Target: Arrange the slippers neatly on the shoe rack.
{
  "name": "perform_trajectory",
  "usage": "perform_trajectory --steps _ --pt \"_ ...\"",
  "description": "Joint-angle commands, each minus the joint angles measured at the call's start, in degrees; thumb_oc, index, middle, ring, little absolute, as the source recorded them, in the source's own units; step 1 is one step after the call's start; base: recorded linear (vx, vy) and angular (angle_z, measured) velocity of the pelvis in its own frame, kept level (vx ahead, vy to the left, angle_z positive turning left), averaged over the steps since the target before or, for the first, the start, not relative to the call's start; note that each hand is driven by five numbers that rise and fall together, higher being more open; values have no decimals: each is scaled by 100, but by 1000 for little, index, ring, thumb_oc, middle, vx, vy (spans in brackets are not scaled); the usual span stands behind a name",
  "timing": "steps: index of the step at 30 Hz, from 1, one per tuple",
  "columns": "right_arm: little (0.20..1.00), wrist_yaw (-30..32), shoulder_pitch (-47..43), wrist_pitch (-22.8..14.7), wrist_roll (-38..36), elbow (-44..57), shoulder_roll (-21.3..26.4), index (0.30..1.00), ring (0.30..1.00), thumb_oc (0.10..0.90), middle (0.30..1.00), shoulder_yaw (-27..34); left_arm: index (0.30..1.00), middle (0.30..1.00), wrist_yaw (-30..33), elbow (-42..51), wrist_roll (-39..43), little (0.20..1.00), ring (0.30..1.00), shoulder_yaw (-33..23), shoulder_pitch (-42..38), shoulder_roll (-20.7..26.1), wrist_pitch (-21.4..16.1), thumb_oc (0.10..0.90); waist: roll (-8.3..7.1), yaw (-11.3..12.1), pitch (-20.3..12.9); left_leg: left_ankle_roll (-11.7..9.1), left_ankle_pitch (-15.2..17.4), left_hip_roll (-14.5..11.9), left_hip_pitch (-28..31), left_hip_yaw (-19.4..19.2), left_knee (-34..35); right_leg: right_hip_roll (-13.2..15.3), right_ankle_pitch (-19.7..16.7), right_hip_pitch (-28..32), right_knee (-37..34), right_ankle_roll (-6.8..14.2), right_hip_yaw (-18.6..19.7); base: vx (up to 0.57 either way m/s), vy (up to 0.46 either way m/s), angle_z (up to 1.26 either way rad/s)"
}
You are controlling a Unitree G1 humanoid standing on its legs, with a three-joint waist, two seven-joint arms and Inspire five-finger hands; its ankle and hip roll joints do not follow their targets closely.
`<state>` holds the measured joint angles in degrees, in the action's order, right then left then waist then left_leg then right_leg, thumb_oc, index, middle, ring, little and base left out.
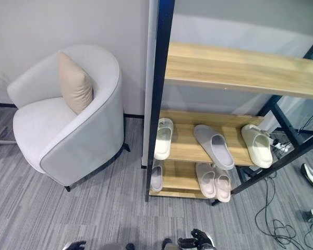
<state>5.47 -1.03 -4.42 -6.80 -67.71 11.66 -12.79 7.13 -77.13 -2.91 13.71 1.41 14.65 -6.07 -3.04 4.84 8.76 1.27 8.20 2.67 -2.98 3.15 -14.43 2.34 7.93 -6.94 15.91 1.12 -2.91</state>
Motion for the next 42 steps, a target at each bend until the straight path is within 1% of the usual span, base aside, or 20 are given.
perform_trajectory --steps 1,3,4,5,6,10,14,17,18,20,24,27,29,32,33,35,37,39,41,42 --pt "900 344 115 -196 18 195 645 900 900 800 900 55 900 900 101 -20 -111 900 900 152 -432 -187 -52 800 53 -397 55 -385 -855 -1219 -466 -348 -721 293 -145 799 -857 254 -59 -91 -379 52" --pt "900 461 87 -229 -9 241 724 900 900 800 900 119 900 900 134 -7 -188 900 900 207 -415 -210 -49 800 23 -402 79 -328 -639 -1152 -547 -586 -810 271 -110 883 -913 214 -79 -4 -172 66" --pt "900 581 77 -261 -24 321 774 900 900 800 900 198 900 900 164 17 -251 900 900 285 -385 -270 -77 800 79 -373 70 -263 -415 -747 -603 -527 -466 222 -109 839 -921 229 -67 20 -83 22" --pt "900 581 81 -261 -24 323 775 900 900 800 900 199 900 900 164 17 -251 900 900 287 -383 -271 -78 800 75 -374 74 -258 -411 -738 -592 -528 -463 231 -99 847 -916 234 -68 108 3 -8" --pt "900 770 110 -336 -144 329 752 900 900 800 900 396 900 900 251 -118 -277 900 900 293 -279 -380 -93 800 259 -352 -36 -212 -492 -369 -372 -503 510 31 -7 825 -862 289 -106 94 38 9" --pt "900 901 147 -392 -128 478 681 900 900 800 900 403 900 900 321 -218 -329 900 900 292 -226 -432 -70 800 304 -395 -136 -146 -474 -154 -210 -188 671 20 10 792 -812 318 -49 96 76 -20" --pt "900 891 176 -401 -145 693 559 900 900 800 900 371 900 900 358 -261 -304 900 900 199 -236 -366 -51 800 307 -445 -240 -82 -434 -143 -10 -269 858 84 0 785 -728 382 -18 99 121 -16" --pt "900 871 65 -384 -34 980 504 900 900 800 900 258 900 900 383 -216 -195 900 900 98 -307 -312 -33 800 347 -444 -158 29 -374 -165 106 -390 939 164 -67 417 5 570 3 6 118 -22" --pt "900 448 -14 -220 -378 1574 1051 900 900 800 900 603 900 900 321 -166 -183 900 900 6 -330 -148 -32 800 288 -443 -107 42 -318 -180 134 -456 893 240 -106 334 230 655 -71 -42 25 -40" --pt "900 488 354 -392 -286 2340 1184 900 900 800 900 663 900 900 347 -83 -139 900 900 -81 -394 -63 -44 800 284 -477 -62 64 -314 -219 121 -527 876 318 -240 133 497 740 -133 -36 -40 -47" --pt "900 384 7 -585 -218 1041 1410 900 900 800 900 824 900 900 245 12 -56 900 900 -232 -356 68 -156 800 420 -283 -1 23 -159 -452 208 -669 664 953 -393 312 135 632 -442 17 -187 -64" --pt "900 362 -250 -607 -152 650 1500 900 900 800 900 868 900 900 189 -95 -135 900 900 -156 -337 28 -151 800 446 -186 -112 -103 -179 -610 254 -656 683 1285 -733 424 -169 726 -473 64 -332 -41" --pt "900 493 418 -529 575 3465 1688 900 900 800 900 876 900 900 211 -44 -82 900 900 -416 -236 87 -139 800 299 -318 -188 -309 -244 -819 302 -637 734 1054 -548 517 -596 850 36 91 -551 -8" --pt "900 510 1159 -696 778 4928 1692 900 900 800 900 1290 900 900 301 107 -227 900 900 -416 -151 40 -211 800 243 -446 -171 -588 -561 -1290 131 -605 670 698 -272 615 -721 757 31 -12 -589 4" --pt "900 711 1446 -898 728 5420 1623 900 900 800 900 1480 900 900 323 543 -188 900 900 -219 -235 -52 -294 800 181 -598 -25 -581 -871 -1788 -135 -979 301 440 -111 808 -887 502 -278 -137 -699 34" --pt "900 808 1381 -900 784 5392 1669 900 900 800 900 1496 900 900 337 563 -212 900 900 -161 -266 -103 -309 800 144 -621 44 -531 -854 -1788 -261 -1112 24 418 -106 847 -926 429 -345 -97 -379 93" --pt "900 862 1186 -987 677 5535 1631 900 900 800 900 1517 900 900 370 733 -248 900 900 -38 -236 -213 -351 800 133 -509 201 -391 -453 -1088 -568 -850 -165 363 -73 813 -909 394 -385 -15 -170 47" --pt "900 973 1100 -1006 668 5457 1593 900 900 800 900 1570 900 900 323 761 -342 900 900 55 -202 -252 -360 800 145 -477 170 -311 -500 -890 -593 -1030 156 295 -80 838 -1036 400 -491 85 -53 3" --pt "900 1048 939 -1035 662 5571 1565 900 900 800 900 1599 900 900 279 441 -412 900 900 -48 -108 -262 -310 800 218 -301 137 -258 -631 -385 -653 -457 616 128 45 823 -951 374 -476 190 43 -21" --pt "900 1051 919 -1051 645 5595 1545 900 900 800 900 1606 900 900 291 312 -446 900 900 -77 -119 -254 -290 800 216 -309 118 -235 -645 -345 -605 -410 675 122 68 837 -919 375 -472 128 42 -27"
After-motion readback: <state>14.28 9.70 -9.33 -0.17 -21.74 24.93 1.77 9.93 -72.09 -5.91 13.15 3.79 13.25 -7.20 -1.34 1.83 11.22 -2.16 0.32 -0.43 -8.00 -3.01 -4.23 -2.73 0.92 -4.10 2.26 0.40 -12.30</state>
